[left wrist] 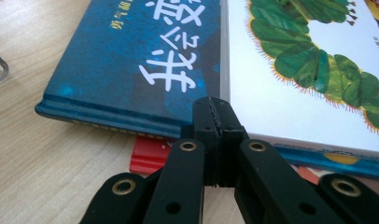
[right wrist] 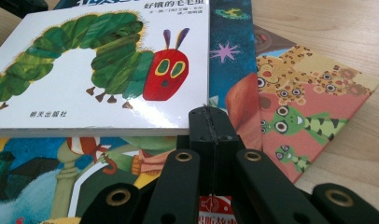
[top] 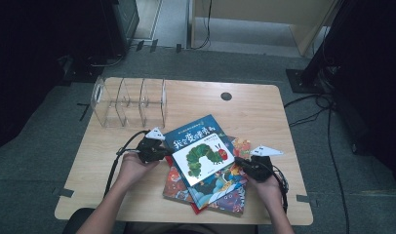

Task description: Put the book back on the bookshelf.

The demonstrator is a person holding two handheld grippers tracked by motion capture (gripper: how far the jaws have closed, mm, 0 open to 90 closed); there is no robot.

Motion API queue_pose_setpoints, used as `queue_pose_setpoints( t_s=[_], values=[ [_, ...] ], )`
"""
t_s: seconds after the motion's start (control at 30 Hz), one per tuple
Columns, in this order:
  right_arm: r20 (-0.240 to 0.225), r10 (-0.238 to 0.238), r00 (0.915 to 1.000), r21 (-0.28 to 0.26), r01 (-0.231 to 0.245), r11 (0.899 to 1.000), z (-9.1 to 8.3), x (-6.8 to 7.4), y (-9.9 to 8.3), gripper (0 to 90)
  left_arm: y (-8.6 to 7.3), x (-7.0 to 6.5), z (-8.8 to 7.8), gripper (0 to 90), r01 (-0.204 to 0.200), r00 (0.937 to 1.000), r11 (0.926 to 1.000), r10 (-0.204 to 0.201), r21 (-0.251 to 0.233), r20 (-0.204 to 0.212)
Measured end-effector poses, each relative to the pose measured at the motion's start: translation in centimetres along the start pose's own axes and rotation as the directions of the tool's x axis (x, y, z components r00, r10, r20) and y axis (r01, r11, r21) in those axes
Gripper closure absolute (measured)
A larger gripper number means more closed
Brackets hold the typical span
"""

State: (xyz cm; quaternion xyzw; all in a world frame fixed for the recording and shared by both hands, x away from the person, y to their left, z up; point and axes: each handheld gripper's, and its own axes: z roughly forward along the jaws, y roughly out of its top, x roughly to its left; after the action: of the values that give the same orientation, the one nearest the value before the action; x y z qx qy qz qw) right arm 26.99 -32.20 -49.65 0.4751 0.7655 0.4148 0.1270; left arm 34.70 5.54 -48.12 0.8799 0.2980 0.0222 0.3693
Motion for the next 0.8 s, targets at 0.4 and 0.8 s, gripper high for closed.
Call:
queue_pose_setpoints(
  t_s=[0.4, 0.8],
  values=[
    [-0.069, 0.000, 0.9976, 0.026, 0.001, 1.000, 0.3, 0.4, 0.3, 90.0, -0.9, -0.7, -0.7, 90.0, 0.012, 0.9999, 0.9998, -0.012, 0.015, -0.008],
    [-0.087, -0.029, 0.9958, 0.003, 0.029, 1.000, 1.4, 0.9, 0.7, 90.0, -1.4, -0.9, -1.5, 90.0, 0.032, 0.9995, 0.9994, -0.032, 0.016, 0.007]
  ],
)
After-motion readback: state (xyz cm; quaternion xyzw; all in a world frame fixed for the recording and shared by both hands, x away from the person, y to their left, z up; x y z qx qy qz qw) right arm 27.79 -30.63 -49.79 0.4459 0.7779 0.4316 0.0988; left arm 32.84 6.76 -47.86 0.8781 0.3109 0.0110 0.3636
